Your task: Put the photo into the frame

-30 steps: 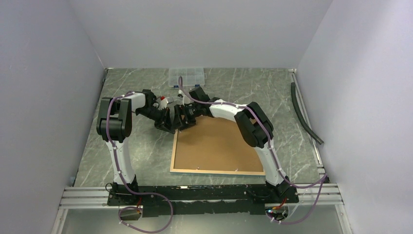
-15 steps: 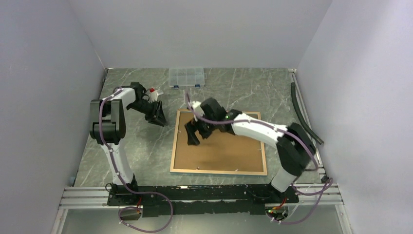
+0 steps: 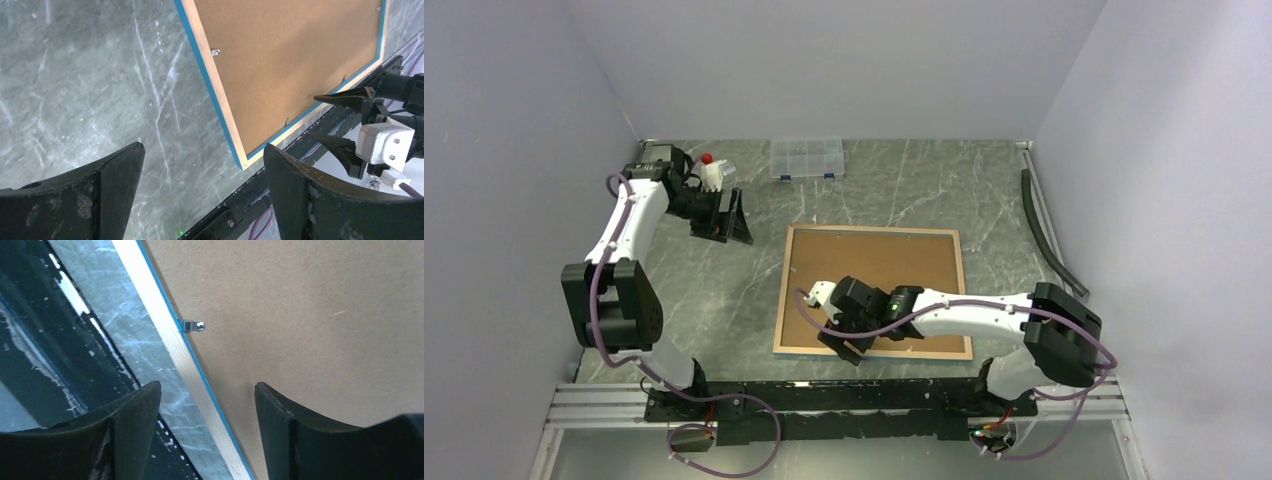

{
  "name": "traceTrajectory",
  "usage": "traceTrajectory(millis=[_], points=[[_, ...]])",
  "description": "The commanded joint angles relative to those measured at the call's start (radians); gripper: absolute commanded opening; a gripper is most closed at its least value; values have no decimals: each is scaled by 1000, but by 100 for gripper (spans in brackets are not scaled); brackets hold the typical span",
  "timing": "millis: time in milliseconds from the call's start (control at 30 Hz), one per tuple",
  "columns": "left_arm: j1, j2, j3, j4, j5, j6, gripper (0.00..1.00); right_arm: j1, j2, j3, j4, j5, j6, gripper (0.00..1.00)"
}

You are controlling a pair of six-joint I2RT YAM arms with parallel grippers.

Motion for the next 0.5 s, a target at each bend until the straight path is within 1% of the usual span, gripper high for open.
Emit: traceTrajectory(millis=[0,167,367,400,467], points=[[16,-77,11,-57,-59,-8,94,52,17,8,39,150,-18,70],[39,-114,18,-67,-42,-44,94,117,76,10,46,200,-14,59],[47,-125,28,-88,-65,-53,94,168,100,2,57,243,13,50],[48,-129,26,-84,-72,-56,94,171,108,7,54,250,15,47],[49,-137,21,-82,-80,-55,94,171,135,25,40,264,19,34]])
